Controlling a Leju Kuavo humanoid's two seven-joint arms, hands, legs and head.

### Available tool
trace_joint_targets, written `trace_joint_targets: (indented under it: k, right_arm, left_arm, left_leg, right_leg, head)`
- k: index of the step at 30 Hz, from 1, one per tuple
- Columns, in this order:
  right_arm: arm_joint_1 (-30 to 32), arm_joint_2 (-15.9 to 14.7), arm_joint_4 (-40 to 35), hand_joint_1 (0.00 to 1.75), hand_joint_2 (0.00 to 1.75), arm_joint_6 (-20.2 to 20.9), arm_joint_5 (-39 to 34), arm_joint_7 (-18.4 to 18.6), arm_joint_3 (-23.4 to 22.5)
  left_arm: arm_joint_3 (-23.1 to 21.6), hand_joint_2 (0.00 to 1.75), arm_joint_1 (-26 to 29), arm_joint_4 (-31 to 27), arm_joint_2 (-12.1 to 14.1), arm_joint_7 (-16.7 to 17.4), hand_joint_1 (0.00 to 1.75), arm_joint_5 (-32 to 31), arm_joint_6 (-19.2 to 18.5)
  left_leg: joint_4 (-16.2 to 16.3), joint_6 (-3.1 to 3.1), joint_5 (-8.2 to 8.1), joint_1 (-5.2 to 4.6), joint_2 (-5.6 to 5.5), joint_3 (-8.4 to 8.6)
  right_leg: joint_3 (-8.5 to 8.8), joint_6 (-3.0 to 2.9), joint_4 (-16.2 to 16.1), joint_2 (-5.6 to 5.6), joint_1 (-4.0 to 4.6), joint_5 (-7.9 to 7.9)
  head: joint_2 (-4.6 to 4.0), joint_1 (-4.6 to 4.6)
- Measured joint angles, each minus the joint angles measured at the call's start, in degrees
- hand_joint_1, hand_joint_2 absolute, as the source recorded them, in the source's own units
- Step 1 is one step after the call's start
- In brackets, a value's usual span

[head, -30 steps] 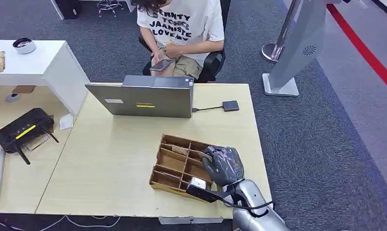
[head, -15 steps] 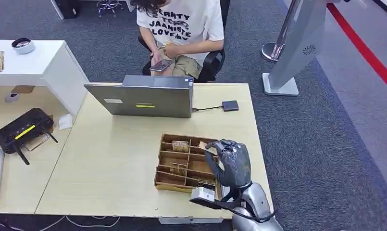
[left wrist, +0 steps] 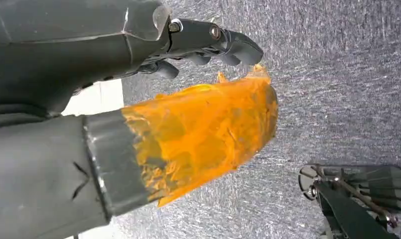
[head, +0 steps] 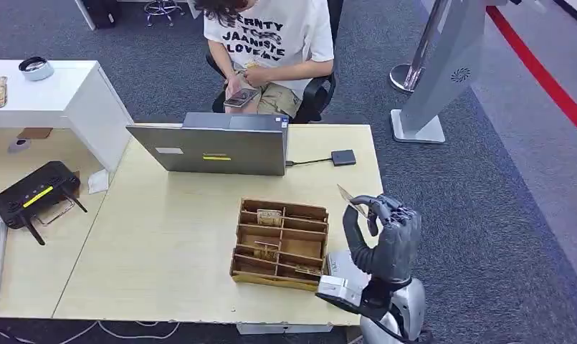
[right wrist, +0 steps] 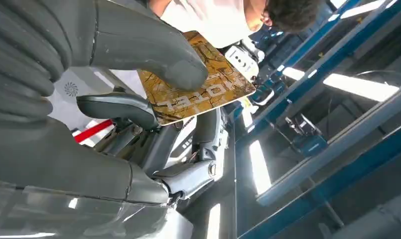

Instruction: Pass the card to the sensor for recognition and then transmit it.

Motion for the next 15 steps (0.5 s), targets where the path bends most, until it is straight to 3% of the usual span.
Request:
trace_joint_targets:
  k: [15]
  right_arm:
    - [1.33, 2.38, -1.83, 1.75, 1.75, 0.02, -1.90, -4.17, -1.88]
  left_arm:
    - [0.22, 0.00, -0.02, 0.00, -0.04, 0.11, 0.00, 0.24, 0.07]
  left_leg:
    - [0.00, 0.00, 0.00, 0.01, 0.00, 0.00]
  right_leg:
    - [0.00, 0.00, 0.00, 0.00, 0.00, 0.00]
  head:
    - [0.00, 0.00]
